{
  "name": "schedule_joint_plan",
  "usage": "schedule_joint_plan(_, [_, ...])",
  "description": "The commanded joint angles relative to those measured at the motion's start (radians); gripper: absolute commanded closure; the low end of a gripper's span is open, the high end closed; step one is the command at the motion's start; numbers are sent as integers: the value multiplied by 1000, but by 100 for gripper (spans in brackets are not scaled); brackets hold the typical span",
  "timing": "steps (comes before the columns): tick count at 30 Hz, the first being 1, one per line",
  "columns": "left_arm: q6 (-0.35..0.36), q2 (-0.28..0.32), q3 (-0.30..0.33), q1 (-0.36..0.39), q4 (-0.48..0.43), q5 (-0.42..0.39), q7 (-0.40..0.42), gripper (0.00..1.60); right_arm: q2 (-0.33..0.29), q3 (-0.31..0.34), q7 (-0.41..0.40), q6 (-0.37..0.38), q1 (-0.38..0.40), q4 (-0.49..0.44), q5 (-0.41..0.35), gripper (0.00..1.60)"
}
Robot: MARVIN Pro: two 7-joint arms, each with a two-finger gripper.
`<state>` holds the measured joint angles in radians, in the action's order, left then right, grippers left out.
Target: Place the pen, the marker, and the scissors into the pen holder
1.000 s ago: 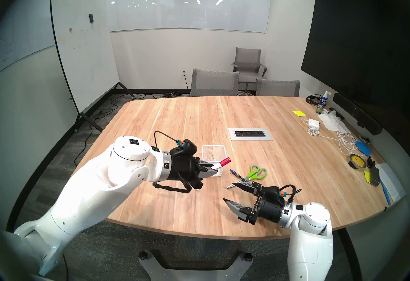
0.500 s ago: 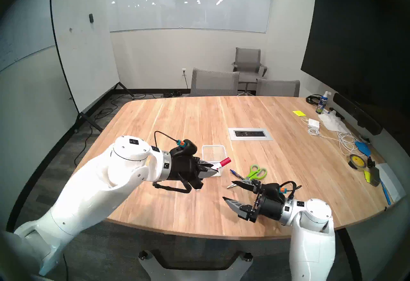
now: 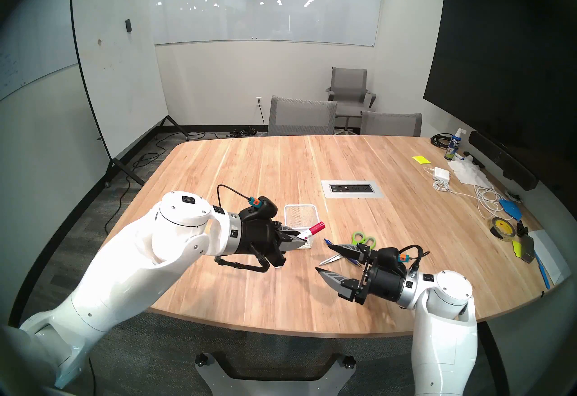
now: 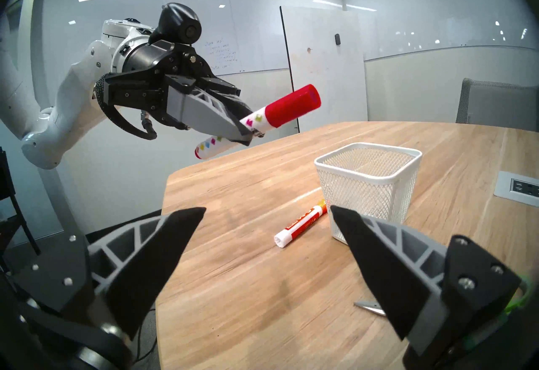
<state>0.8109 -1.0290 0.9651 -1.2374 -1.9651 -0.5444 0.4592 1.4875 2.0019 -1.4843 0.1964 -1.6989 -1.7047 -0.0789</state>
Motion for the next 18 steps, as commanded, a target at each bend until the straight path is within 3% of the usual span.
schedule_joint_plan(1, [-5, -5, 7, 8, -17, 1, -4, 160, -41, -17, 1, 15, 17, -20, -55, 0])
schedule_joint_plan(4, [-5, -5, 6, 8, -17, 1, -4, 160, -59, -30, 1, 14, 12, -23, -74, 0])
schedule_joint_plan(9, [-5, -5, 6, 8, -17, 1, -4, 160, -82, -51, 1, -76, 8, -41, -49, 0])
schedule_joint_plan(18, [-6, -4, 6, 8, -17, 1, -4, 160, -110, -72, 1, -119, 27, -88, -28, 0])
